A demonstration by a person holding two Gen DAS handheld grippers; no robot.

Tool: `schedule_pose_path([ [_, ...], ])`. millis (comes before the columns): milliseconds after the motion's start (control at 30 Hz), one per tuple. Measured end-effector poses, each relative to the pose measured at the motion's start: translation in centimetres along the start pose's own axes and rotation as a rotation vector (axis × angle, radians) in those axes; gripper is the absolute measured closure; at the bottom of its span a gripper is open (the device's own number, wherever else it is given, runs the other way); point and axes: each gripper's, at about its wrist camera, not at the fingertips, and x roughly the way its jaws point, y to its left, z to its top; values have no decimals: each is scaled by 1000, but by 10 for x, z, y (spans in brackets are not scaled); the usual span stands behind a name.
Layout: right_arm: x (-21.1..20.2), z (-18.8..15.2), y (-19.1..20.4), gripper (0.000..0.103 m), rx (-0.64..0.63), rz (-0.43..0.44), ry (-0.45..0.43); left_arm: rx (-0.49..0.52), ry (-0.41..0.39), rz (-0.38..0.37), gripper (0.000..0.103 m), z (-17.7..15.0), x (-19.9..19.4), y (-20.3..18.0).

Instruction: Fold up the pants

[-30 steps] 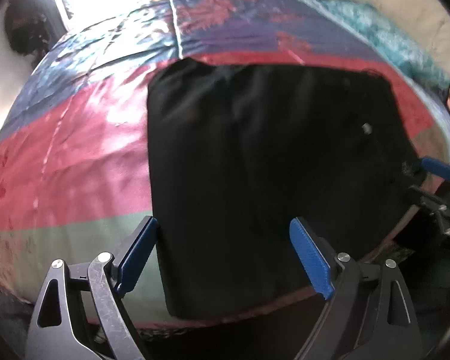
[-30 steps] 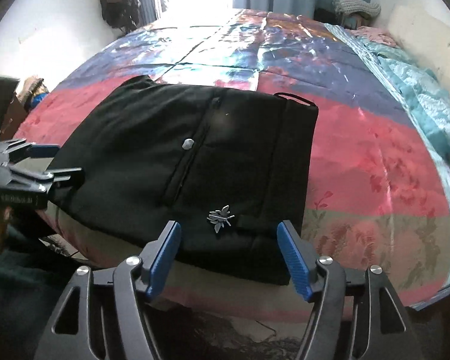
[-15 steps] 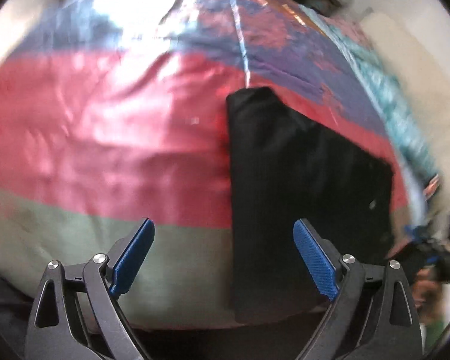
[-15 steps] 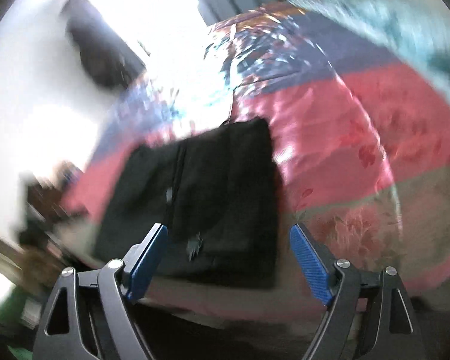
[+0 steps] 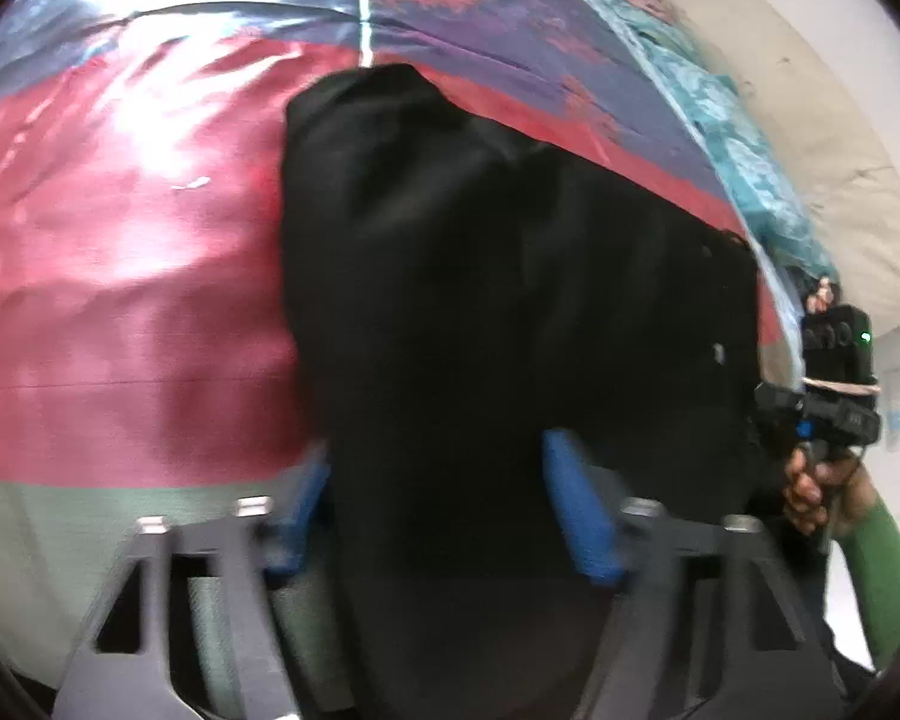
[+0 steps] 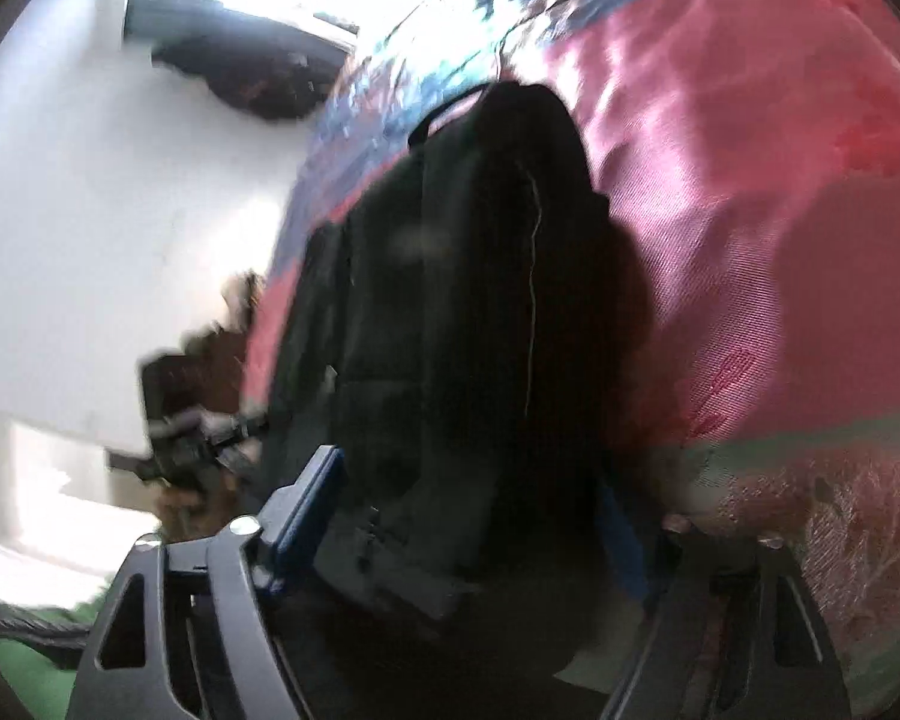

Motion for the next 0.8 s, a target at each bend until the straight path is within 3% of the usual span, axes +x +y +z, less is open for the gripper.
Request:
schedule_pose_path([
  [100,-1,0,6,63,-9,22,1,-5,-31,-24,81,2,-14,-7],
  [200,-11,-5,25,69,-59,55,-22,35,-63,-25,84,5,-31,-17],
  [300,-21,-3,53,70,-95,89,-53,45,-112,-93,85,13,-56,-27],
  [400,-25,11,82,70,-135,116,-76,75,-176,-104,85,33,-83,-35],
  [533,-33,62,112,70,-178,163,-130,58,-276,-139,84,82,-117,-24],
  [633,-31,115,132,70,-233,164,-168,67,-351,-124,84,122,-133,-13],
  [800,0,196,133,70,-253,135,-194,59,-400,-50,83,184,-117,14],
])
